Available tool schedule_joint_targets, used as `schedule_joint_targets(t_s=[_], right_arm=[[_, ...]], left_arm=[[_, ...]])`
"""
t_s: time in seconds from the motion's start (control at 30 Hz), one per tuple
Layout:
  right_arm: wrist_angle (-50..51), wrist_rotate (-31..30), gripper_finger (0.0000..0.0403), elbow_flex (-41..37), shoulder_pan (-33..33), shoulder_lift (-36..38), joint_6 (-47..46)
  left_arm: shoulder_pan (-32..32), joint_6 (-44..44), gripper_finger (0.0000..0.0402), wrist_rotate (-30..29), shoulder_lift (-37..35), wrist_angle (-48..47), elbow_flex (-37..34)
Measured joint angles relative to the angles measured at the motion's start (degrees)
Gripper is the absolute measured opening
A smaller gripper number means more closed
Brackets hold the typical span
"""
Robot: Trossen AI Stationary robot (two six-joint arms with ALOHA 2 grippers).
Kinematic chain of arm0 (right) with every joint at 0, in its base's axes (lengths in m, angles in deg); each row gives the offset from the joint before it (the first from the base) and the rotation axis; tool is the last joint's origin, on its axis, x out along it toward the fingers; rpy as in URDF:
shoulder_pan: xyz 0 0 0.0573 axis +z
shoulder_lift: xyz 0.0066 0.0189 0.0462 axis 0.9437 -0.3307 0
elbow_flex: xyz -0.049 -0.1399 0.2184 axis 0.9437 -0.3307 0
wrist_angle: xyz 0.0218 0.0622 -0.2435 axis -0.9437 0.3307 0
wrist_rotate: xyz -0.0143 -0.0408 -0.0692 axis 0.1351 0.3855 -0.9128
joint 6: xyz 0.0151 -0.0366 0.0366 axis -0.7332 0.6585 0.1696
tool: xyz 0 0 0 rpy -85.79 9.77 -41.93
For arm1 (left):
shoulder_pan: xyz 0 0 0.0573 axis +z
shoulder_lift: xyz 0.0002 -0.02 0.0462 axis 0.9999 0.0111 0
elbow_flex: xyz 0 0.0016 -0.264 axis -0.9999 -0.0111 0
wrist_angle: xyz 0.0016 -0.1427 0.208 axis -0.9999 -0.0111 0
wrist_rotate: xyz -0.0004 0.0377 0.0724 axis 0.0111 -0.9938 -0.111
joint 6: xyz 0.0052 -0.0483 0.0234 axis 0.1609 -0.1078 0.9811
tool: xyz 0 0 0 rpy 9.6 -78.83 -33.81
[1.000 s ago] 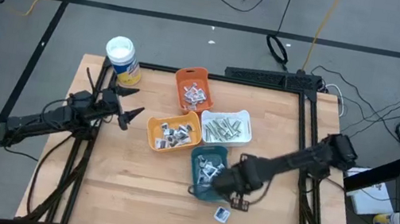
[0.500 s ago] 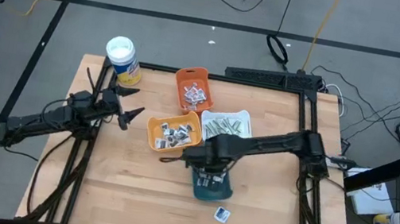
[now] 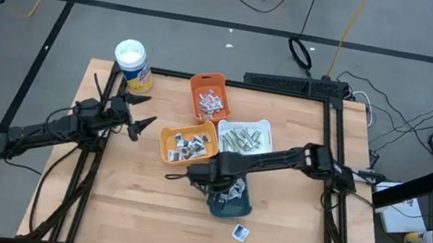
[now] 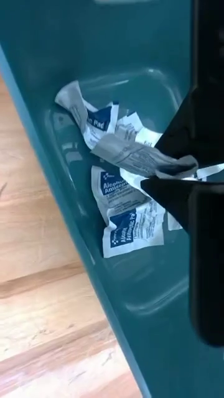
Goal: Pick & Place First Aid Supplies
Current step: Put the blue alcohol pad into the blue bin
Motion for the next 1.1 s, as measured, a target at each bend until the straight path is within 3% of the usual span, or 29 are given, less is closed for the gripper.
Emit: schedule_joint_targets(t_s=[0.13, 0.4, 0.53, 0.73, 1.1], right_arm=[[-0.2, 0.0, 0.0055, 0.0, 0.0, 0.1, -1.9], [1.5, 0.1, 0.0188, 0.0, 0.0, 0.2, -8.2], [1.5, 0.6, 0.0231, -0.9, 0.0, 2.1, -11.6], [0.6, 0.2, 0.0246, -6.0, 1.5, 7.2, -19.0], [-0.4, -1.6, 0.0231, -14.9, 8.5, 16.7, -44.1]], left_arm=[[0.0, 0.0, 0.0379, 0.0, 0.0, 0.0, 0.0], [0.0, 0.0, 0.0379, 0.0, 0.0, 0.0, 0.0], [0.0, 0.0, 0.0379, 0.0, 0.0, 0.0, 0.0], [0.0, 0.0, 0.0379, 0.0, 0.0, 0.0, 0.0], [0.0, 0.0, 0.0379, 0.0, 0.0, 0.0, 0.0]])
